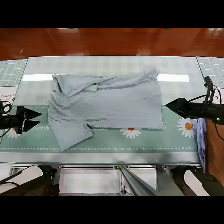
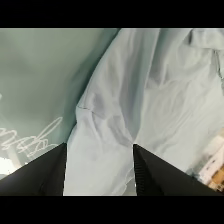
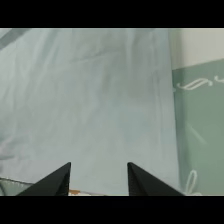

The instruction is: Fold the shirts.

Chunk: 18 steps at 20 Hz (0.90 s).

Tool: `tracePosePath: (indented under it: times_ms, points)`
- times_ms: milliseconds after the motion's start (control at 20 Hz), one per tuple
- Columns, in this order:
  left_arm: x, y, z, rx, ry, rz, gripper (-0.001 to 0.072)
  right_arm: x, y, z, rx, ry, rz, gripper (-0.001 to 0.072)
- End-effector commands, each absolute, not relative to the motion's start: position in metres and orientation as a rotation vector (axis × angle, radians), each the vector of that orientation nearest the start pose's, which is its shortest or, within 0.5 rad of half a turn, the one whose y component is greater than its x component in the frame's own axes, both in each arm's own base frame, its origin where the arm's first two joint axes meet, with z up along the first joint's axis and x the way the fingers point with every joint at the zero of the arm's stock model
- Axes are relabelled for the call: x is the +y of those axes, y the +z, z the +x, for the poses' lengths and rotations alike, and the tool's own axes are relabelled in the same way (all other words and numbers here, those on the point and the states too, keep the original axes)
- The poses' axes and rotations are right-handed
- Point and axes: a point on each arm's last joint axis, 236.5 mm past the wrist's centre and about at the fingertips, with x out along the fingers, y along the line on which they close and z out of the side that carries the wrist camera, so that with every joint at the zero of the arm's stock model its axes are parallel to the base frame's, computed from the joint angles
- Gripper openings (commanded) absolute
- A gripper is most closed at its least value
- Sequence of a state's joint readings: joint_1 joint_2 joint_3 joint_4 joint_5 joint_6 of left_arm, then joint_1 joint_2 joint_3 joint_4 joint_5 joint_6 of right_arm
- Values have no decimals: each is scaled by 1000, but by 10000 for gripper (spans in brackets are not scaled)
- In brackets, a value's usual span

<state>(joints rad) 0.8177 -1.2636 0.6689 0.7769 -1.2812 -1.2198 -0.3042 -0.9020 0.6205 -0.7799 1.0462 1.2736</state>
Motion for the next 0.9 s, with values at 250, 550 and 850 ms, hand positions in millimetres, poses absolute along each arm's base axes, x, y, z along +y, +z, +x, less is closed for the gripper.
tracePosePath:
  times_ms: [250,550,850]
  points:
    - [39,-93,295,1299,-70,-1123,505,64,10,307,1031,255,744,416]
    - [17,-107,302,1372,-76,-1063,504,59,11,312,1006,232,745,411]
    - [-8,-97,304,1433,-174,-980,27,19,12,319,948,123,805,411]
